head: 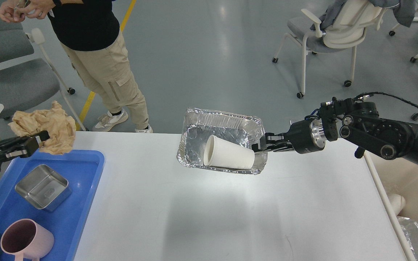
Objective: Tidy desktop
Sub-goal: 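Lift the brown paper and place it into the foil tray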
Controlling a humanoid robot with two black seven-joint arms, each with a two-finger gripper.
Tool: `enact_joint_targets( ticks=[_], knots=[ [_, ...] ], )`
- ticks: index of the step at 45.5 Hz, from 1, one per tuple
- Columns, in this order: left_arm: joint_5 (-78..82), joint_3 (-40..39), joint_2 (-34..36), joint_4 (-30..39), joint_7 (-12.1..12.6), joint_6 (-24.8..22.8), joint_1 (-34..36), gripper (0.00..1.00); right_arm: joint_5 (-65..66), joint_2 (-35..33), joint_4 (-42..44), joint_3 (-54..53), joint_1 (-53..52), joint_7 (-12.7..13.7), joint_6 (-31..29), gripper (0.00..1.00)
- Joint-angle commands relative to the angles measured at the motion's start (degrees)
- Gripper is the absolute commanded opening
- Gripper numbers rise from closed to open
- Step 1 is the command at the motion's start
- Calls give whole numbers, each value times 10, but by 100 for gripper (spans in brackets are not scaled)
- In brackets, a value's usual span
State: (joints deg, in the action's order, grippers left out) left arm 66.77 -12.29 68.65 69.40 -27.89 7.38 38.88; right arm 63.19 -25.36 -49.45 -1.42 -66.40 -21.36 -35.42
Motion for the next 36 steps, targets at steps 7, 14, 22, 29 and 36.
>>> enact_joint_targets(
  ticks=[7,14,22,29,36],
  knots=[
    [-62,-90,48,44,0,-32,8,4,0,-3,-3,0,0,0,0,0],
    [-62,-191,44,47,9,-120,40,4,0,0,-3,0,-3,0,0,0],
    [-40,-209,33,47,15,-241,152,4,0,5,-3,0,-4,0,0,0],
    [133,-206,-54,43,27,-345,268,4,0,8,-3,0,-7,0,0,0],
    [237,-201,-139,45,27,-417,324,5,1,9,-3,0,-10,0,0,0]
  ],
)
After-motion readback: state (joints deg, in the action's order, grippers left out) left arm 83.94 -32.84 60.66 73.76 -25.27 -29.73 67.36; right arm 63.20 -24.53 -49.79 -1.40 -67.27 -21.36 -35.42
